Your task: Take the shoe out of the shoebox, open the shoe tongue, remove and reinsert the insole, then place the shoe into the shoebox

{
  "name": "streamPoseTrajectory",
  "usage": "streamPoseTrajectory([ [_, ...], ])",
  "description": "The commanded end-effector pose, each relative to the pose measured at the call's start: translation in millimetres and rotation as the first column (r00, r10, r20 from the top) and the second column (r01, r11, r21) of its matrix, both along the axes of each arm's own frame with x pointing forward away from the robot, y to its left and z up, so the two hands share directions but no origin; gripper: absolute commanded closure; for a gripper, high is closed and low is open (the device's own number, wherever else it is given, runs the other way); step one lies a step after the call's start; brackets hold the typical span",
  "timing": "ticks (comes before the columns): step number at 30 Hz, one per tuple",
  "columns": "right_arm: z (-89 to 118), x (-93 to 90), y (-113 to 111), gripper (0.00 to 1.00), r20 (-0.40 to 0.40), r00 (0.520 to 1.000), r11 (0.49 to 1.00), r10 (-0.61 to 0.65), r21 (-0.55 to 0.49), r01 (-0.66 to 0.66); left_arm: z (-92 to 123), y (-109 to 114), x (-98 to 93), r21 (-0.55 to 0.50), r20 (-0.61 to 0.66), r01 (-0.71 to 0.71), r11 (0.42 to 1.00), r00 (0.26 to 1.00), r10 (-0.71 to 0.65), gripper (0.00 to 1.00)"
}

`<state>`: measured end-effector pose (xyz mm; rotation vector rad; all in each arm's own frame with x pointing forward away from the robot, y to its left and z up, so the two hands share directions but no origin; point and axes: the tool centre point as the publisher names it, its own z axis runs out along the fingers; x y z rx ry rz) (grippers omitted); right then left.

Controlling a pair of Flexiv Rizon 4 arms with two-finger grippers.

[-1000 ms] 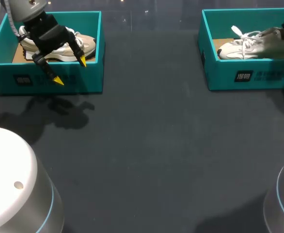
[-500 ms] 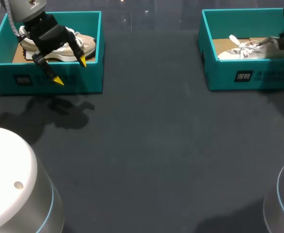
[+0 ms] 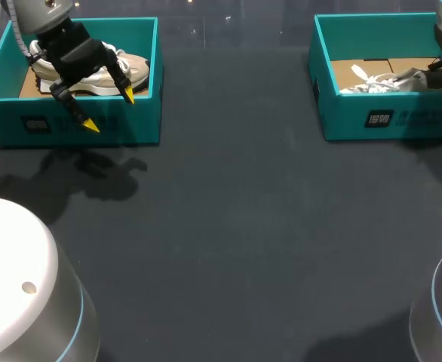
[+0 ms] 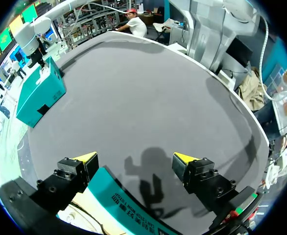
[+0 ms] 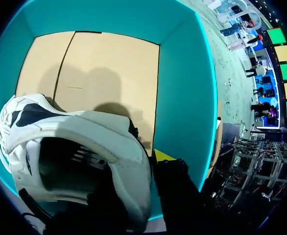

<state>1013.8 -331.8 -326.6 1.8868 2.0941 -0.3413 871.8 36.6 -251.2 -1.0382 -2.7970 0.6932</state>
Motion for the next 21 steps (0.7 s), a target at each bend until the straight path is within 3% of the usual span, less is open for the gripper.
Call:
streamPoseTrajectory([
  [1,-6,1.9,0,1.0,-0.004,1.0,1.0,0.003,0.009,-0.003,0,0,-0.2,0.002,0.001,0.001,1.0,1.0,-0.001,0.0],
  [21,-27,13.6,0,1.0,-0.02,1.0,0.998,-0.001,0.063,0.002,0,0,-0.2,0.002,0.001,0.001,1.0,1.0,-0.001,0.0],
])
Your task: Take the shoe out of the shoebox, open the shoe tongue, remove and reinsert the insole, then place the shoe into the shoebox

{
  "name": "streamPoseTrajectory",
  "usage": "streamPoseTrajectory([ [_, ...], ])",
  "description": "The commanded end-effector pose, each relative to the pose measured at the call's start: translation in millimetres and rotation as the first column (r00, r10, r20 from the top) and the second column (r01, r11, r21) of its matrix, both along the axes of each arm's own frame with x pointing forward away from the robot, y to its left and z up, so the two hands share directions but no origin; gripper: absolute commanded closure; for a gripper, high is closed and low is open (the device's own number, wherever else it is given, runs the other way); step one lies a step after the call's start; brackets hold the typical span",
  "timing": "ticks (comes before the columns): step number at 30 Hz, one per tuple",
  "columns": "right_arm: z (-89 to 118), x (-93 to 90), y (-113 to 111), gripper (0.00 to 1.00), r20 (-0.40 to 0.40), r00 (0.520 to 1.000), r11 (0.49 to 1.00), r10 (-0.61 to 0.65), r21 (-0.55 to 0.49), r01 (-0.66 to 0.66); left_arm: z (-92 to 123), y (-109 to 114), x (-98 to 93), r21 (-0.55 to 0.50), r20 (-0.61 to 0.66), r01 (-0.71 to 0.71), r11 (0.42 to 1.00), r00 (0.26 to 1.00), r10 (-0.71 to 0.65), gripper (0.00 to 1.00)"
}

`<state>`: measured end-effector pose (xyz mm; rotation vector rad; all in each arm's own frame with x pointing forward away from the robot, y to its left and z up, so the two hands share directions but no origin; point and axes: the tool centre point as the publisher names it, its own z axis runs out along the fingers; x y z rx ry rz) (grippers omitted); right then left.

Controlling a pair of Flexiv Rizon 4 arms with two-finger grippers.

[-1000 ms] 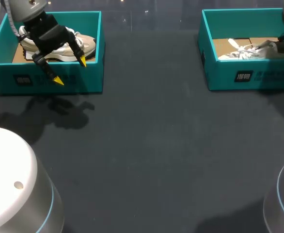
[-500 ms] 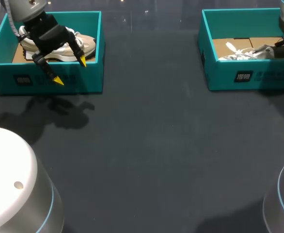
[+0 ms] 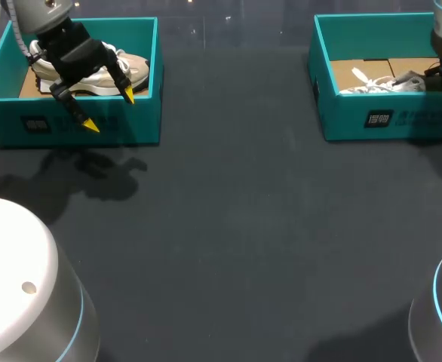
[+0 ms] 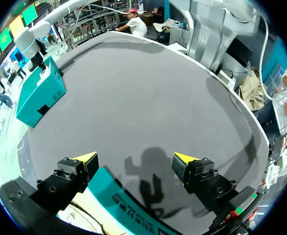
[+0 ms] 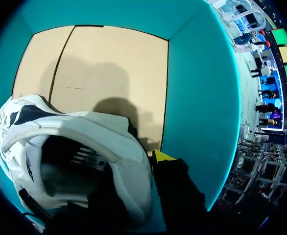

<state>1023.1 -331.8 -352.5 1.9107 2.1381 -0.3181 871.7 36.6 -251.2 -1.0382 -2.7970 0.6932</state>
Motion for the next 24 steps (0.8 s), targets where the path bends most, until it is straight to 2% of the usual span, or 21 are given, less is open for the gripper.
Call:
streamPoseTrajectory([
  [1,2,4.3,0,1.0,0.008,1.0,1.0,-0.01,0.02,0.01,0,0,-0.2,0.002,0.001,0.001,1.0,1.0,-0.001,0.0],
  [10,11,1.6,-12,1.0,0.028,0.999,0.999,-0.035,0.012,0.035,0,0,-0.2,0.002,0.001,0.001,1.0,1.0,-0.001,0.0],
  [19,-9,0.5,-5,1.0,0.002,1.0,0.999,-0.004,0.052,0.003,0,0,-0.2,0.002,0.001,0.001,1.0,1.0,-0.001,0.0],
  [20,-11,0.5,-5,0.93,-0.004,1.0,0.998,-0.004,0.055,0.004,0,0,-0.2,0.002,0.001,0.001,1.0,1.0,-0.001,0.0],
  [22,-13,-0.2,-5,0.7,-0.009,1.0,0.998,-0.006,0.058,0.006,0,0,-0.2,0.002,0.001,0.001,1.0,1.0,-0.001,0.0],
  [24,-12,-1.6,-5,0.65,-0.012,1.0,0.998,-0.009,0.059,0.01,0,0,-0.2,0.002,0.001,0.001,1.0,1.0,-0.001,0.0],
])
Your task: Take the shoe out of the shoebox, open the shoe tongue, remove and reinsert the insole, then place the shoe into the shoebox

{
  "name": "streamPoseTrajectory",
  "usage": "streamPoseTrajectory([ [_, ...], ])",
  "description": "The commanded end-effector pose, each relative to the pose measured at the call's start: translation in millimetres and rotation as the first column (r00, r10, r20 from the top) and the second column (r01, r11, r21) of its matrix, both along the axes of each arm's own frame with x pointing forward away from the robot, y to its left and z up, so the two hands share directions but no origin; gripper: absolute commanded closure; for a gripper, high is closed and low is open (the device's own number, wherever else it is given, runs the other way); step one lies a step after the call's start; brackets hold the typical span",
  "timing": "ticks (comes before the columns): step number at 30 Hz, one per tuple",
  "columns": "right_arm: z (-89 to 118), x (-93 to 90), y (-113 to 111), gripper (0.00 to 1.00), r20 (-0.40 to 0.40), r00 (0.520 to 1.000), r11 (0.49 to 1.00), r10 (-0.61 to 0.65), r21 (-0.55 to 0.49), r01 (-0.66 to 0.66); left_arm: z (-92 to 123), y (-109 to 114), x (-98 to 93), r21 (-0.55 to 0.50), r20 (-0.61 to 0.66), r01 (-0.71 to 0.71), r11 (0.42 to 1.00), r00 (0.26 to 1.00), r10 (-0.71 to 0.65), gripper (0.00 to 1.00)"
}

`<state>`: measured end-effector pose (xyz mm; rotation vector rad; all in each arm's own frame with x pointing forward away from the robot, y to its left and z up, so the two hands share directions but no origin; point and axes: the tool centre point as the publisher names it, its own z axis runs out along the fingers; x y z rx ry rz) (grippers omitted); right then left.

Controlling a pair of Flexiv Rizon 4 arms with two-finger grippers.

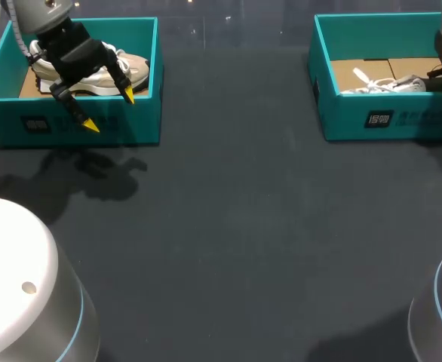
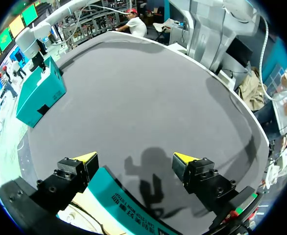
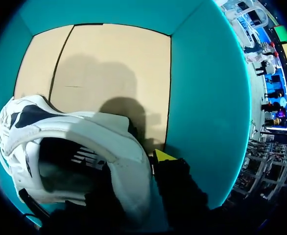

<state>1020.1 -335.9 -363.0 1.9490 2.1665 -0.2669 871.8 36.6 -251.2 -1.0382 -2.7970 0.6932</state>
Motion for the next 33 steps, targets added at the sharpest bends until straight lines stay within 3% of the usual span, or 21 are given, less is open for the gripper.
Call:
streamPoseTrajectory([
  [1,-1,0.6,-1,0.64,-0.008,1.0,1.0,-0.005,0.002,0.005,0,0,-0.2,0.002,0.001,0.001,1.0,1.0,-0.001,0.0],
  [15,26,-8.8,4,0.5,0.02,0.999,0.999,-0.039,-0.004,0.039,0,0,-0.2,0.002,0.001,0.001,1.0,1.0,-0.001,0.0],
  [16,26,-8.7,4,0.47,0.02,0.999,0.999,-0.04,-0.004,0.04,0,0,-0.2,0.002,0.001,0.001,1.0,1.0,-0.001,0.0],
  [17,28,-8.7,5,0.31,0.019,0.999,0.999,-0.043,-0.004,0.043,0,0,-0.2,0.002,0.001,0.001,1.0,1.0,-0.001,0.0],
  [19,29,-8.8,6,0.17,0.018,0.999,0.999,-0.047,-0.005,0.047,0,0,-0.2,0.002,0.001,0.001,1.0,1.0,-0.001,0.0],
  [25,32,-9.3,12,0.0,0.006,0.998,0.998,-0.058,0.009,0.058,0,0,-0.2,0.002,0.001,0.001,1.0,1.0,-0.001,0.0],
  [33,53,-11.4,23,0.0,0.026,0.997,0.997,-0.076,0.01,0.076,0,0,-0.2,0.002,0.001,0.001,1.0,1.0,-0.001,0.0],
])
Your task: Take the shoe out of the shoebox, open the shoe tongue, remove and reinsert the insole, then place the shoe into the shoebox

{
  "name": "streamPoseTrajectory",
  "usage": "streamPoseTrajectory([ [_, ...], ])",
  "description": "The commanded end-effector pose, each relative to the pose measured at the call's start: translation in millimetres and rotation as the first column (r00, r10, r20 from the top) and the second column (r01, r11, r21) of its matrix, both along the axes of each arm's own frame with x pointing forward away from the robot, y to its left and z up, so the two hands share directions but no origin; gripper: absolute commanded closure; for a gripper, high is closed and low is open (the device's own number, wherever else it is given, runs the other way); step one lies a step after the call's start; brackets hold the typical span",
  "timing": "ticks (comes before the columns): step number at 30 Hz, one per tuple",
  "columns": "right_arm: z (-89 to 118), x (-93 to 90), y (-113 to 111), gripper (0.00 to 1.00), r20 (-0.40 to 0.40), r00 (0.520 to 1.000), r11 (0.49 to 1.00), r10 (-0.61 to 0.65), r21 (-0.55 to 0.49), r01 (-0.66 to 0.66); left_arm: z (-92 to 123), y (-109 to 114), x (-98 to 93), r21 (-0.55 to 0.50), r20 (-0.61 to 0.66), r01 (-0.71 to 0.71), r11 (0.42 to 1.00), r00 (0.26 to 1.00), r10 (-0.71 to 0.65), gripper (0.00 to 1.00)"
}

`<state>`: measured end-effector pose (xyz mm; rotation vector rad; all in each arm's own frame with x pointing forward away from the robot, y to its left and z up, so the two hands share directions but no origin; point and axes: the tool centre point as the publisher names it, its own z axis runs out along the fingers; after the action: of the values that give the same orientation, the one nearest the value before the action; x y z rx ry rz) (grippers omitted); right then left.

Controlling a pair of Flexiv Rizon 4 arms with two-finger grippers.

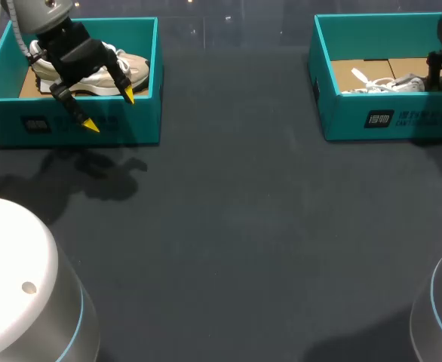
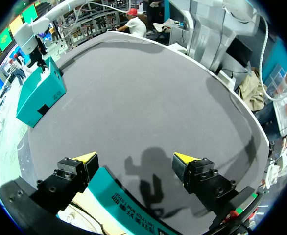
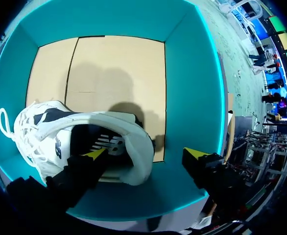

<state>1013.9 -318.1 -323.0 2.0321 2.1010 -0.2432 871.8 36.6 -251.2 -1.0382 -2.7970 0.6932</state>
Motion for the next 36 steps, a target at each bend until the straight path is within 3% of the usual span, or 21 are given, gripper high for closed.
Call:
streamPoseTrajectory([
  [1,17,-5.7,6,0.0,0.015,1.0,1.0,-0.009,-0.008,0.01,0,0,-0.2,0.002,0.001,0.001,1.0,1.0,-0.001,0.0],
  [9,66,-16.0,22,0.0,0.043,0.998,0.999,-0.047,-0.003,0.047,0,0,-0.2,0.002,0.001,0.001,1.0,1.0,-0.001,0.0],
  [18,115,-45.3,49,0.0,0.054,0.996,0.997,-0.072,0.046,0.069,0,0,-0.2,0.002,0.001,0.001,1.0,1.0,-0.001,0.0],
  [25,137,-72.9,75,0.0,0.079,0.995,0.995,-0.064,0.078,0.057,0,0,-0.2,0.002,0.001,0.001,1.0,1.0,-0.001,0.0],
  [36,148,-117.3,115,0.0,0.077,0.994,0.987,-0.08,0.143,0.069,0,0,-0.2,0.002,0.001,0.001,1.0,1.0,-0.001,0.0],
])
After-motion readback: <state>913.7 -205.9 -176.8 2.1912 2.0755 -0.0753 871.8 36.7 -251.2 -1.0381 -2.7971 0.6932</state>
